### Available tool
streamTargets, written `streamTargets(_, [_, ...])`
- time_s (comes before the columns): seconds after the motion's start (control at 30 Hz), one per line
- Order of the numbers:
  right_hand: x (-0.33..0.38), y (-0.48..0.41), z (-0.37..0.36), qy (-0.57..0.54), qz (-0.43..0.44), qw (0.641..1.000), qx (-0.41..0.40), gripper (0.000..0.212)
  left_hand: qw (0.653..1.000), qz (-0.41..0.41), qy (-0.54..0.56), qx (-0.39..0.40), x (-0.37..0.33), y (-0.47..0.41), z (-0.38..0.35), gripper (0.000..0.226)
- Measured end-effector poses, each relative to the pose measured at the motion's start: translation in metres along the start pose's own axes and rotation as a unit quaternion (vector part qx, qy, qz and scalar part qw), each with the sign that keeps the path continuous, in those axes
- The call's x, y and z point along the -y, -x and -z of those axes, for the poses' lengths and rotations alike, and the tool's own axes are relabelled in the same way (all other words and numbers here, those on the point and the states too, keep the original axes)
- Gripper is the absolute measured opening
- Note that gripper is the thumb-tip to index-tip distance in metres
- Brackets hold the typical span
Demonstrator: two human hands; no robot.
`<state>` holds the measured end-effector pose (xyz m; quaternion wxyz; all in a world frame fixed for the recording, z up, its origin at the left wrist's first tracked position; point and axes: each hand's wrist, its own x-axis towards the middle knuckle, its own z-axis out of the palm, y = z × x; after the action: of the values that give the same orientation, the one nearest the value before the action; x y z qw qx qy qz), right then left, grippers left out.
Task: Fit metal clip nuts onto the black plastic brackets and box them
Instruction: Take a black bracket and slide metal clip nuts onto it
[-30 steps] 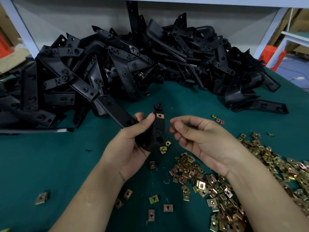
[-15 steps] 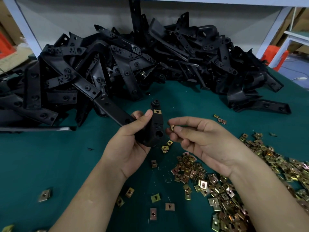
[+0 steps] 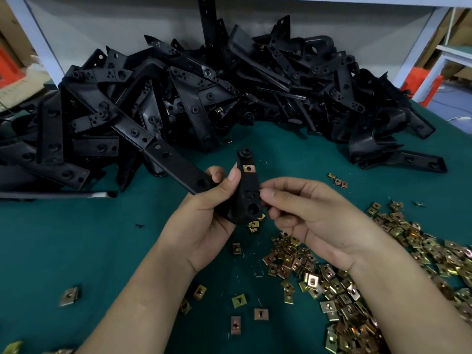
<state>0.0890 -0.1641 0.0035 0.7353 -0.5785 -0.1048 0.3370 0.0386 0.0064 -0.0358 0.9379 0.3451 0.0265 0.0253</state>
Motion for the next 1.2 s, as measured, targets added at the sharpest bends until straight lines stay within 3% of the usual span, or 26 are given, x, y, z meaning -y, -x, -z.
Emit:
streamTargets(0.63, [0.0025,0.0024,0.0052,0.034,-0.002,0.999,0.043,0.024,1.000,-0.017,-0.019,0.015,-0.0016,0.0007,0.0023,0.027])
streamTargets(0.87, [-0.0012,-0.0005,0.0033,0.002,-0.003,1.000,0.015,0.027,0.999,-0.024,-0.029,0.012,-0.0019,0.0008,0.0026,0.032])
streamTargets(1.07, [-0.0018,-0.0009,0.0028,-0.028,-0.012,1.000,0.006,0.053,0.998,-0.021,-0.056,0.021,-0.0003,0.0044,-0.0035,0.032])
streamTargets(1.2, [-0.0026,-0.0009,0.0023,-0.019,-0.016,0.999,0.020,0.056,0.997,-0.009,-0.070,0.035,0.0027,0.0060,-0.0072,0.031])
